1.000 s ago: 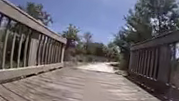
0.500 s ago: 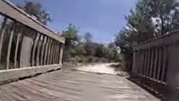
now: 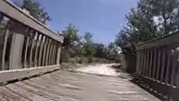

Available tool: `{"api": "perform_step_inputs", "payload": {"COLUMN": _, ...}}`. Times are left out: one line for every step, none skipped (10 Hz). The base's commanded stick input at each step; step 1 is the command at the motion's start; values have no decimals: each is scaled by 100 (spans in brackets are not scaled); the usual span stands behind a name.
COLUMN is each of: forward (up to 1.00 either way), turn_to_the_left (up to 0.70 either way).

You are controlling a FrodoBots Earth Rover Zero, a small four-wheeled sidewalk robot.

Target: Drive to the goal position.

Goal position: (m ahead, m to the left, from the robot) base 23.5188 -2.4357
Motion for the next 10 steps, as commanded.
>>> {"api": "perform_step_inputs", "payload": {"forward": 50, "turn_to_the_left": 0}}
{"api": "perform_step_inputs", "payload": {"forward": 50, "turn_to_the_left": 0}}
{"api": "perform_step_inputs", "payload": {"forward": 50, "turn_to_the_left": 0}}
{"api": "perform_step_inputs", "payload": {"forward": 50, "turn_to_the_left": 0}}
{"api": "perform_step_inputs", "payload": {"forward": 50, "turn_to_the_left": 0}}
{"api": "perform_step_inputs", "payload": {"forward": 50, "turn_to_the_left": 0}}
{"api": "perform_step_inputs", "payload": {"forward": 50, "turn_to_the_left": 0}}
{"api": "perform_step_inputs", "payload": {"forward": 50, "turn_to_the_left": 0}}
{"api": "perform_step_inputs", "payload": {"forward": 50, "turn_to_the_left": 0}}
{"api": "perform_step_inputs", "payload": {"forward": 50, "turn_to_the_left": 0}}
